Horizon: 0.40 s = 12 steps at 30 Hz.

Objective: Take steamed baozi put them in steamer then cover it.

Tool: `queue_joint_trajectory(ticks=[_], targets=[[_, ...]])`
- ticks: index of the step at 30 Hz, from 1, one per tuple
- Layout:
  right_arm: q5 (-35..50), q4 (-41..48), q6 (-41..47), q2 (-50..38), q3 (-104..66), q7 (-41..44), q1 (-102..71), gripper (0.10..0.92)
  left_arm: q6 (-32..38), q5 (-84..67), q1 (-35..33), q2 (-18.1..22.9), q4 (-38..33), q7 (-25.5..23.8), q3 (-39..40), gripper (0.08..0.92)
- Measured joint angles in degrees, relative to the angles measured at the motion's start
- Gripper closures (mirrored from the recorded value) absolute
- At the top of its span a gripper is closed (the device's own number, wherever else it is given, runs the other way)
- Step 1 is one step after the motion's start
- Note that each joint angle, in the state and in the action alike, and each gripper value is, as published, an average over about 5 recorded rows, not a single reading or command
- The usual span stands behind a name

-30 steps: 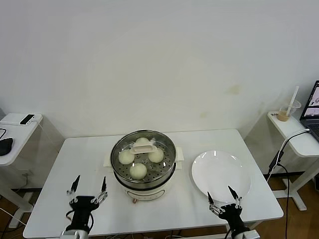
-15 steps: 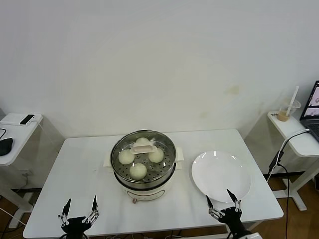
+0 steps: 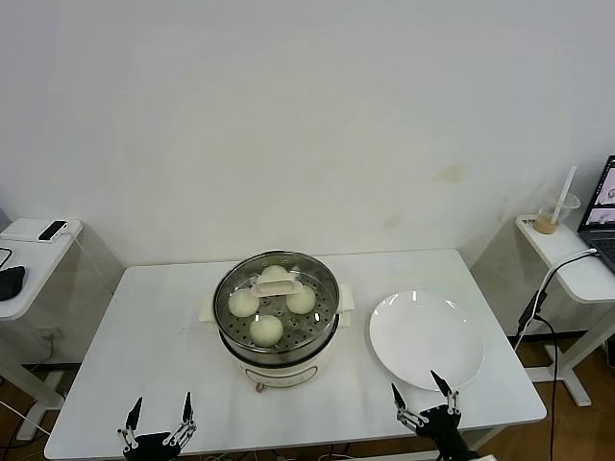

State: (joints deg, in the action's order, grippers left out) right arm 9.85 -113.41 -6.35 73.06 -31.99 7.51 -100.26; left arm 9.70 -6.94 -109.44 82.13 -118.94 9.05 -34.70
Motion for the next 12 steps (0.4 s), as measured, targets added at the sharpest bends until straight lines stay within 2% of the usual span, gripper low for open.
queue_joint_trajectory(ticks=[12], targets=[[0.15,0.15,-0.24,-0.06,-0.04,0.20,-0.42,0.203,0.76,1.09,-0.64,0.07,0.16,-1.13,0.05,0.177]])
